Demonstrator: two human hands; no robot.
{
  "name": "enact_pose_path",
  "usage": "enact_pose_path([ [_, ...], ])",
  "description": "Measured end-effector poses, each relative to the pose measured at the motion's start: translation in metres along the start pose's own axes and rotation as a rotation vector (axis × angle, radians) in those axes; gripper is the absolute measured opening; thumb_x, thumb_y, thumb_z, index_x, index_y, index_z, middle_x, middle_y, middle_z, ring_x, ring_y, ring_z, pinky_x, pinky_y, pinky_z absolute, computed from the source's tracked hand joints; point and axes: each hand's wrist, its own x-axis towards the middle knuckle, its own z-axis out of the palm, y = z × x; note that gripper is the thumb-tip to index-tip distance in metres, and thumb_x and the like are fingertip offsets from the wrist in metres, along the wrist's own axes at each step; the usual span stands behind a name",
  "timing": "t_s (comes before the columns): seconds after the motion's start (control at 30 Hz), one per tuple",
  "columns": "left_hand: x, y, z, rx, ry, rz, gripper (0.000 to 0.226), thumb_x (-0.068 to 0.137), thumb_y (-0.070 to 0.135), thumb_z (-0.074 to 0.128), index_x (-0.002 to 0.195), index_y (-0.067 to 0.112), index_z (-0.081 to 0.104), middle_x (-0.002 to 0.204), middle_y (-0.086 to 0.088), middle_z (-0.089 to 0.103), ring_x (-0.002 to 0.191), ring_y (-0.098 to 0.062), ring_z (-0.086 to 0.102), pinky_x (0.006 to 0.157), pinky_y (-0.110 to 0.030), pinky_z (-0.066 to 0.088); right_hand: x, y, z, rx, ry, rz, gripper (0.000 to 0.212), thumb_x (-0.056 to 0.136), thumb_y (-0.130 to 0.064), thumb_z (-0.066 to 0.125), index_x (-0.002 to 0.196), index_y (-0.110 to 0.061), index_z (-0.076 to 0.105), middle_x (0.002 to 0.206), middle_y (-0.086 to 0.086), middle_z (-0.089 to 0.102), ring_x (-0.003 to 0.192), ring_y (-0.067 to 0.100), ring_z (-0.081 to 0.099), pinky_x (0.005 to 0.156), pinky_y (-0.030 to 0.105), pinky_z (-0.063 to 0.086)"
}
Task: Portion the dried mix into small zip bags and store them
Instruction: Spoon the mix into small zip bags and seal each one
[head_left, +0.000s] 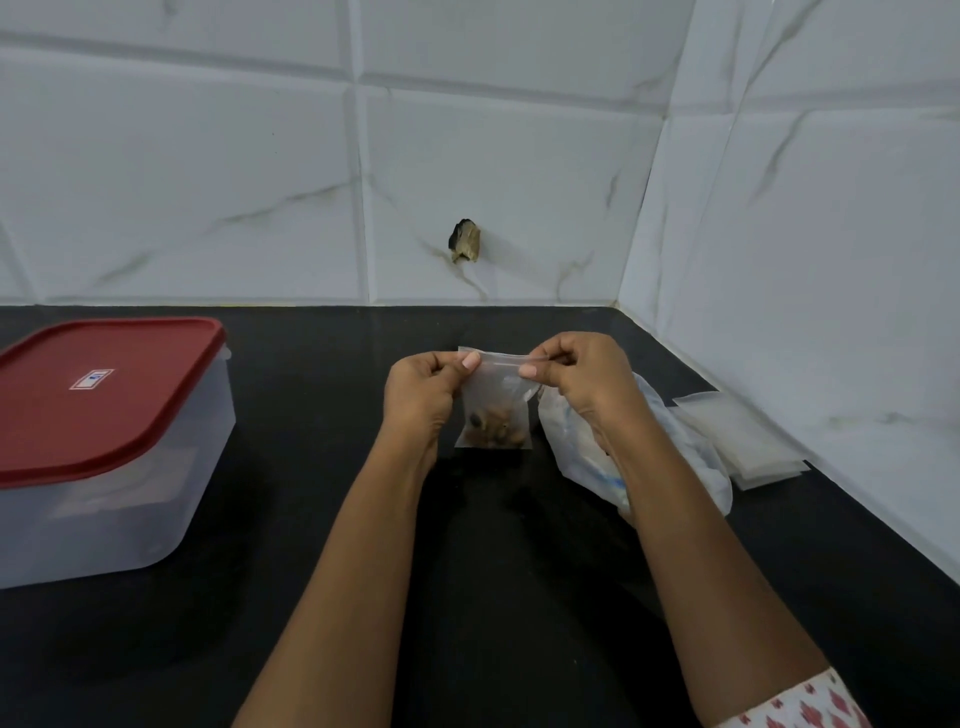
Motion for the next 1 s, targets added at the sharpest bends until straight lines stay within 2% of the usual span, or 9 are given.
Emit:
enact_pose_path([
  [0.2, -0.003, 0.002, -0.004, -0.058, 0.009, 0.003, 0.009, 0.086, 0.016, 0.063, 0.078, 0.014, 0.067, 0.082, -0.002, 0.068, 0.087, -0.016, 0.064, 0.081, -0.030, 0.054, -0.001, -0.003, 0.005, -0.021, 0.050, -0.004, 0.018, 0.076, -0.009, 0.072, 0.066, -0.021, 0.064, 0.071, -0.006, 0.062, 0.080, 0.014, 0.060, 0.084, 0.032, 0.050],
  [0.3, -0.005, 0.002, -0.008, -0.096, -0.003, 0.000, 0.011, 0.089, 0.018, 0.060, 0.080, 0.013, 0.066, 0.080, -0.003, 0.067, 0.077, -0.014, 0.064, 0.066, -0.024, 0.052, -0.005, -0.010, 0.012, -0.120, 0.117, -0.124, 0.004, 0.078, -0.012, 0.071, 0.078, -0.014, 0.069, 0.072, -0.008, 0.062, 0.072, 0.007, 0.057, 0.074, 0.022, 0.045],
  [0.37, -0.006, 0.003, -0.013, -0.142, 0.049, -0.004, 0.013, 0.090, 0.018, 0.060, 0.080, 0.013, 0.066, 0.081, -0.005, 0.067, 0.079, -0.016, 0.064, 0.068, -0.026, 0.054, -0.009, -0.017, 0.021, -0.173, 0.141, -0.206, 0.006, 0.080, -0.011, 0.069, 0.084, -0.014, 0.067, 0.077, -0.005, 0.062, 0.073, 0.008, 0.056, 0.071, 0.020, 0.045],
  [0.43, -0.007, 0.004, -0.019, -0.178, 0.155, -0.006, 0.013, 0.089, 0.020, 0.061, 0.077, 0.016, 0.066, 0.086, -0.006, 0.068, 0.088, -0.020, 0.064, 0.077, -0.032, 0.055, -0.014, -0.023, 0.032, -0.117, 0.124, -0.218, 0.014, 0.082, -0.005, 0.066, 0.092, -0.015, 0.063, 0.074, -0.007, 0.059, 0.070, 0.004, 0.054, 0.068, 0.013, 0.043],
  [0.5, -0.009, 0.007, -0.026, -0.173, 0.268, 0.008, 0.014, 0.088, 0.022, 0.062, 0.075, 0.018, 0.066, 0.087, -0.005, 0.067, 0.087, -0.018, 0.063, 0.077, -0.033, 0.054, -0.017, -0.026, 0.045, 0.003, 0.111, -0.186, 0.021, 0.082, 0.001, 0.063, 0.094, -0.016, 0.061, 0.072, -0.010, 0.058, 0.071, 0.003, 0.055, 0.072, 0.015, 0.045],
  [0.73, -0.011, 0.015, -0.081, 0.081, 0.469, 0.108, 0.004, 0.087, 0.023, 0.063, 0.085, 0.020, 0.066, 0.075, 0.009, 0.062, 0.074, -0.004, 0.057, 0.063, -0.016, 0.045, -0.008, -0.036, 0.098, 0.333, -0.006, 0.003, 0.026, 0.082, 0.004, 0.061, 0.079, -0.022, 0.060, 0.074, 0.001, 0.060, 0.076, 0.013, 0.059, 0.076, 0.024, 0.049],
  [0.9, -0.001, 0.004, -0.105, 0.230, 0.539, 0.151, 0.024, 0.096, 0.027, 0.049, 0.107, 0.011, 0.063, 0.089, 0.002, 0.059, 0.082, -0.010, 0.054, 0.059, -0.014, 0.037, 0.004, -0.037, 0.146, 0.509, -0.119, 0.121, 0.022, 0.086, 0.005, 0.055, 0.082, -0.016, 0.054, 0.081, 0.006, 0.056, 0.072, 0.014, 0.059, 0.057, 0.022, 0.050],
  [0.97, 0.006, -0.001, -0.107, 0.268, 0.478, 0.077, 0.033, 0.099, 0.029, 0.041, 0.122, 0.009, 0.054, 0.100, -0.001, 0.057, 0.089, -0.012, 0.054, 0.066, -0.021, 0.042, 0.009, -0.030, 0.157, 0.521, -0.076, 0.147, 0.021, 0.086, 0.005, 0.057, 0.088, -0.016, 0.052, 0.080, 0.005, 0.056, 0.071, 0.013, 0.060, 0.055, 0.022, 0.050],
  [1.0, 0.010, -0.005, -0.106, 0.299, 0.438, 0.029, 0.038, 0.099, 0.028, 0.041, 0.131, 0.010, 0.046, 0.112, -0.003, 0.056, 0.099, -0.016, 0.054, 0.077, -0.026, 0.046, 0.012, -0.024, 0.162, 0.494, -0.045, 0.149, 0.023, 0.085, 0.004, 0.059, 0.090, -0.017, 0.050, 0.081, 0.005, 0.056, 0.072, 0.014, 0.060, 0.058, 0.024, 0.052],
])
